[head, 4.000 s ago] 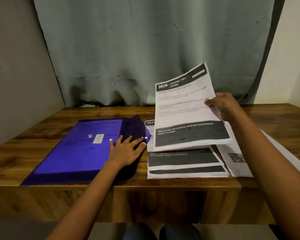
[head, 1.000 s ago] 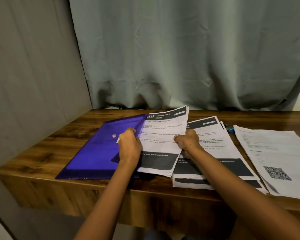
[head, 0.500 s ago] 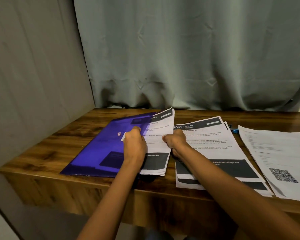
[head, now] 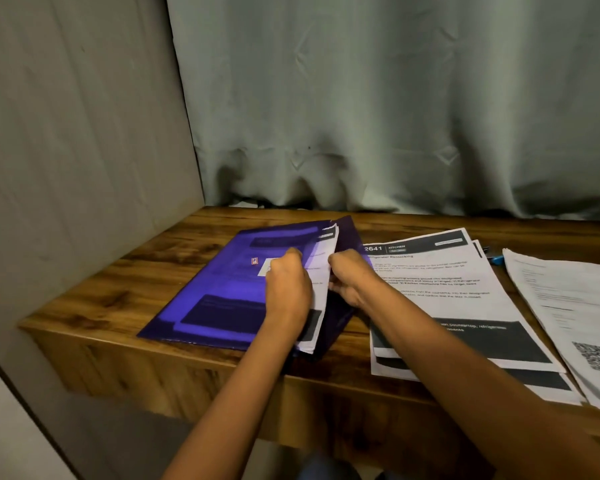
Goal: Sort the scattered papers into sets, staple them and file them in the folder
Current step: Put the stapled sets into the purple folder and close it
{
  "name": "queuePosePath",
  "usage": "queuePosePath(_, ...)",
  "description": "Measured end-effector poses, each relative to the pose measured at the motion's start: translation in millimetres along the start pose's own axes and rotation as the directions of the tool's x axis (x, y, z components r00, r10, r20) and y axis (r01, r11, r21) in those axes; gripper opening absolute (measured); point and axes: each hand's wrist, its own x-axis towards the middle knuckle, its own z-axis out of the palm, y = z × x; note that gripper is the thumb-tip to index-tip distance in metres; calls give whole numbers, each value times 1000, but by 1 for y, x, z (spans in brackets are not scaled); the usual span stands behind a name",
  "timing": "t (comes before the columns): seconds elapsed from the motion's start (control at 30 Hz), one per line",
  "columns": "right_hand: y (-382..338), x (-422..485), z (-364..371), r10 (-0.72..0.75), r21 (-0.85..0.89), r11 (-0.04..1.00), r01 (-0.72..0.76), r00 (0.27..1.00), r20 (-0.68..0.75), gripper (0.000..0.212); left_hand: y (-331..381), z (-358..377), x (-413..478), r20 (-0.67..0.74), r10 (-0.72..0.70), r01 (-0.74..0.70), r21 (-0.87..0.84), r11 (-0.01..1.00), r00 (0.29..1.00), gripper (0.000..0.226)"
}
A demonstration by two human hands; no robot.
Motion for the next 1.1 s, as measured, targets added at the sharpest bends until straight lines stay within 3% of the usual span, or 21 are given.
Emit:
queuePosePath(0.13, 4, 4, 20, 39, 268, 963, -39, 999, 5, 29, 2, -2, 0, 1, 12, -12, -23, 1000, 1000, 27)
queuePosePath(0.37, 5, 9, 39, 135, 477, 869, -132, 990, 28, 35, 6, -4, 1, 11, -2, 3, -50, 999, 1000, 28)
queuePosePath(0.53, 3, 14, 31, 134, 424, 898, -122, 991, 0, 36, 2, -2, 1, 15, -5, 5, -19, 1000, 1000, 27)
queuePosePath(0.67, 2, 11, 21, 173, 121, 976, -181, 982, 68, 21, 0, 1, 0, 16, 4, -4, -12, 1000, 1000, 26)
queuePosePath(0.77, 4, 13, 21, 154, -8, 988, -154, 988, 23, 16, 1, 1, 0, 7, 11, -11, 19, 1000, 1000, 28)
queuePosePath(0.97, 10, 23, 26, 110, 34, 994, -108, 989, -101, 23, -2, 4, 3, -1, 27, -26, 36, 999, 1000, 27)
queuePosePath(1.1, 11, 25, 27, 108, 72, 992, -100, 988, -108, 29, -3, 6, 1, 0, 30, -30, 23, 999, 1000, 27)
